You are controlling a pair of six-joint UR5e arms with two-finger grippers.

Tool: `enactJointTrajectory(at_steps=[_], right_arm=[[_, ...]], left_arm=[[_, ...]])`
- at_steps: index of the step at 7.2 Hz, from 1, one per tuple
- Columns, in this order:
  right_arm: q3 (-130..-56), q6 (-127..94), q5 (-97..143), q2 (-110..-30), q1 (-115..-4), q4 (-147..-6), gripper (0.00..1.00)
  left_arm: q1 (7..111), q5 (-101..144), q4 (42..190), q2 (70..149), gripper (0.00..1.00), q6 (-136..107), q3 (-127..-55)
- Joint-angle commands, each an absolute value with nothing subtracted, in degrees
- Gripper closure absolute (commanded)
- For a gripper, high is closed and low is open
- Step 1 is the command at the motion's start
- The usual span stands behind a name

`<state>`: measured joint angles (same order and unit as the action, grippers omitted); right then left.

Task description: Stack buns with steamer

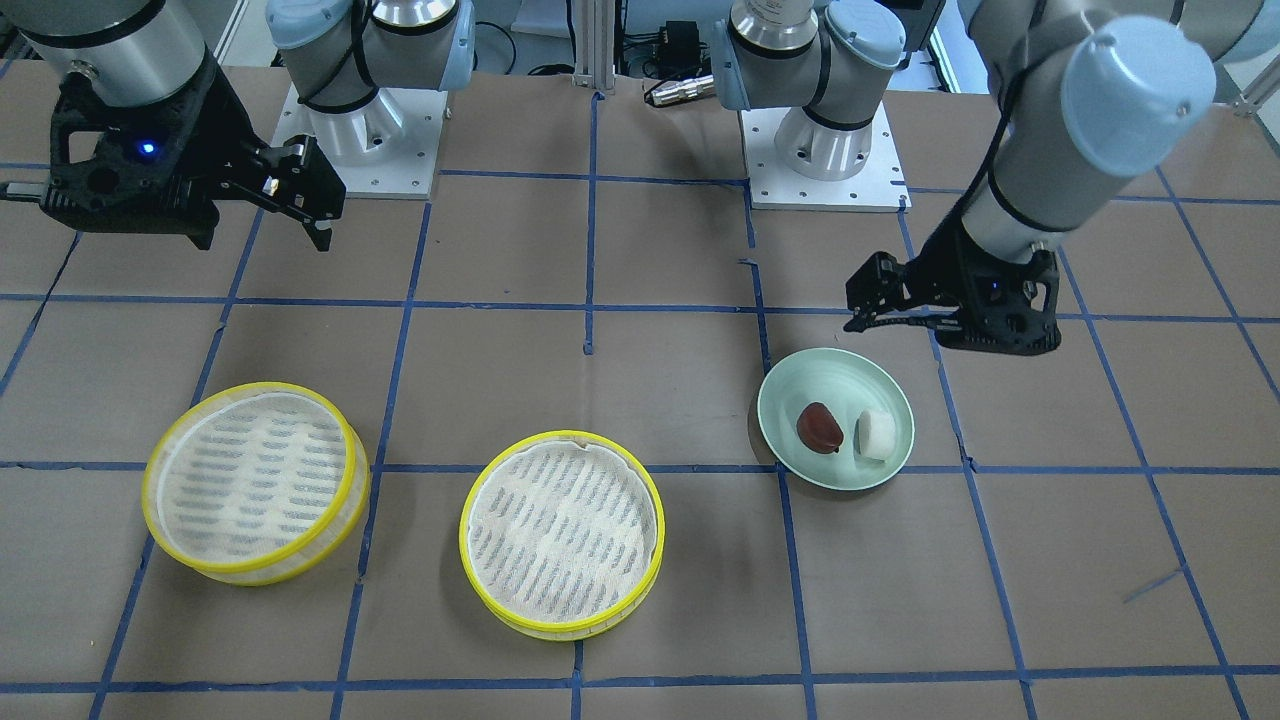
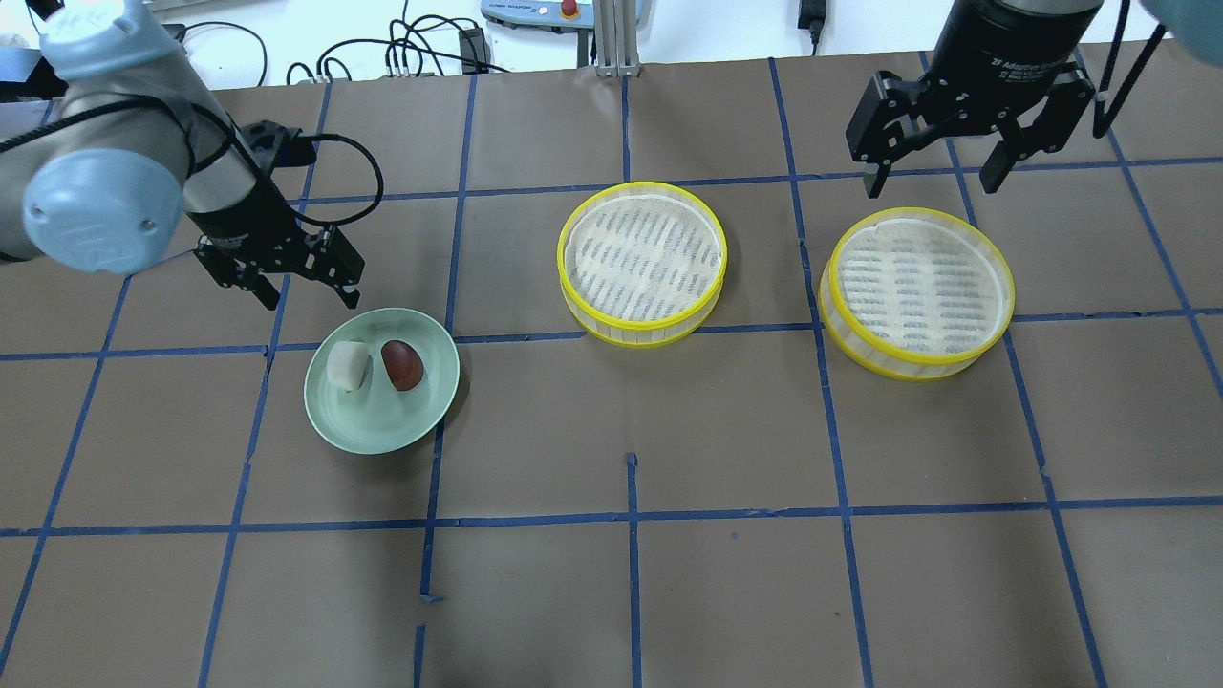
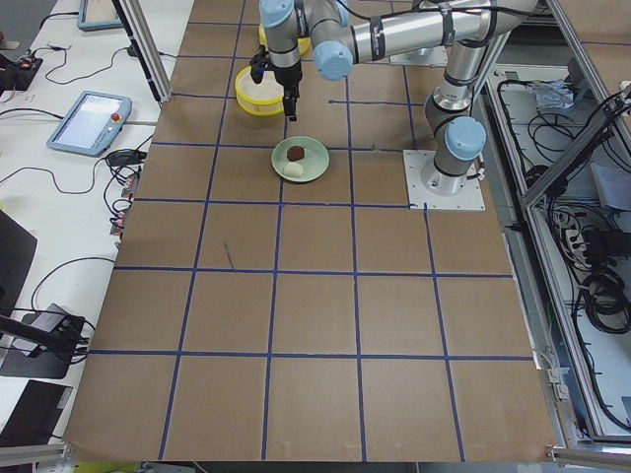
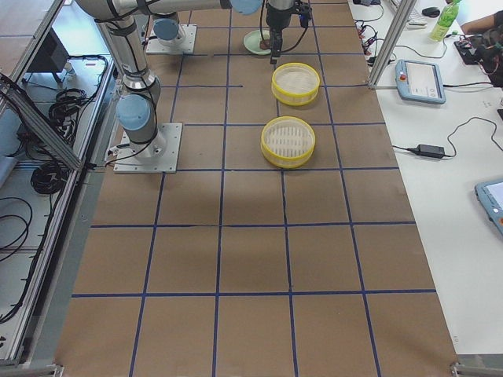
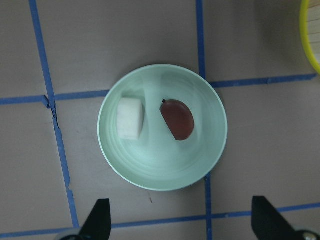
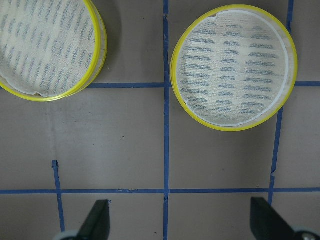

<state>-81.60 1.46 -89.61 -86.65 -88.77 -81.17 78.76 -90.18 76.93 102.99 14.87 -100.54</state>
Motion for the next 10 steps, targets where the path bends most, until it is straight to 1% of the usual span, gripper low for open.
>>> enactJointTrajectory(at_steps=[1, 2, 3, 4, 5, 6, 7, 8, 9, 10], right_arm=[[-81.7, 1.5, -89.6, -86.7, -88.8, -81.2, 0.0], [-81.7, 1.5, -89.6, -86.7, -88.8, -81.2, 0.0], [-81.7, 1.5, -89.6, -86.7, -88.8, -81.2, 0.0], [-81.7, 1.5, -89.7, -86.7, -88.8, -81.2, 0.0], [-81.7, 1.5, -89.7, -86.7, -88.8, -81.2, 0.0], [-81.7, 1.5, -89.7, -86.7, -88.8, -81.2, 0.0], [-81.8, 1.5, -89.8, -86.7, -88.8, -81.2, 0.0], [-81.8, 1.7, -89.9, -86.7, -88.8, -81.2, 0.0], [-82.0, 2.4, -90.1, -86.4, -88.2, -81.6, 0.0], [-81.9, 4.0, -90.3, -85.7, -87.0, -85.1, 0.0]], left_arm=[[78.0, -94.7, 73.2, 110.5, 0.05, 15.0, -101.9], [78.0, -94.6, 72.9, 112.0, 0.05, 15.0, -102.0], [78.0, -94.7, 72.8, 113.9, 0.13, 15.0, -102.0], [78.0, -94.6, 72.8, 114.8, 0.26, 14.8, -102.2], [78.0, -94.4, 72.9, 114.7, 0.7, 14.8, -102.2], [78.0, -94.3, 73.3, 114.7, 0.85, 14.6, -102.2], [78.0, -94.5, 73.6, 114.3, 0.9, 14.4, -102.0], [78.0, -94.5, 73.9, 114.0, 0.9, 13.8, -100.8], [78.0, -90.5, 74.1, 112.6, 0.9, 12.3, -100.0], [78.2, -83.0, 75.7, 111.5, 0.89, 8.2, -97.4]])
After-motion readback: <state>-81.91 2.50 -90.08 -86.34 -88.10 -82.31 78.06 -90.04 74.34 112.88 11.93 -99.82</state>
